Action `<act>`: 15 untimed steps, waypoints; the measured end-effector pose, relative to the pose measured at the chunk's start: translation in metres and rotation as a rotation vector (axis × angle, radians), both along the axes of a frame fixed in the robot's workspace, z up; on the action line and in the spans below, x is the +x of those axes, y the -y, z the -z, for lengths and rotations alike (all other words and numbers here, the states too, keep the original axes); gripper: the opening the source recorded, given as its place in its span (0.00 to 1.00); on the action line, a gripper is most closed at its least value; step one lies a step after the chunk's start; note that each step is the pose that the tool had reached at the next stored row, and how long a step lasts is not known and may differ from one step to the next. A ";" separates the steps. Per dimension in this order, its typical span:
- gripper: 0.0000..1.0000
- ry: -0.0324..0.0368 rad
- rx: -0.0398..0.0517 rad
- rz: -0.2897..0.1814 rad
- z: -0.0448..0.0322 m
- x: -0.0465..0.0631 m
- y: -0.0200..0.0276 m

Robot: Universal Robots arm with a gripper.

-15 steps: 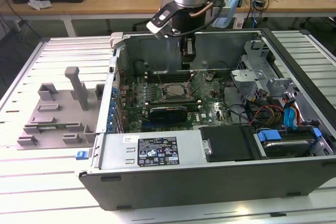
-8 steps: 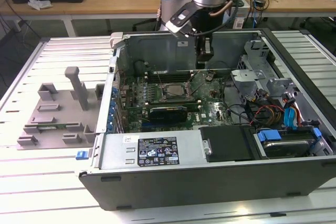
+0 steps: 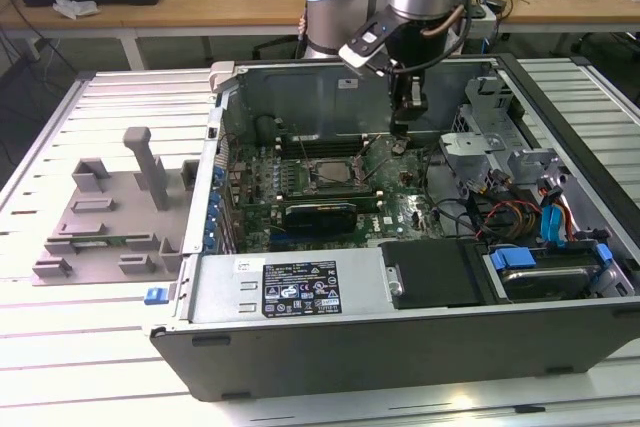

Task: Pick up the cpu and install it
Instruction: 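Close the cpu cover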

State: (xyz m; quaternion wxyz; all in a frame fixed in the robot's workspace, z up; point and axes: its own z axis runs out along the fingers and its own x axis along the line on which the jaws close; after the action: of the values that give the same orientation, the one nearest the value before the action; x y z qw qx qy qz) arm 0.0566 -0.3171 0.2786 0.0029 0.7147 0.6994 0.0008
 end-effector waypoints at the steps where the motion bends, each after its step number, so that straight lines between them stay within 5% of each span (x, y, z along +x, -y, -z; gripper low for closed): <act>1: 0.11 0.0000 0.0001 0.000 0.0027 0.001 0.0000; 11: 0.11 -0.0006 0.0006 0.000 0.0301 0.005 -0.0005; 15: 0.11 -0.0006 0.0009 0.000 0.0333 0.001 -0.0025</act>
State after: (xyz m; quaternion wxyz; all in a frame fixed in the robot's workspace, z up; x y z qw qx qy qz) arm 0.0578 -0.3146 0.2453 0.0024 0.7147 0.6994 0.0009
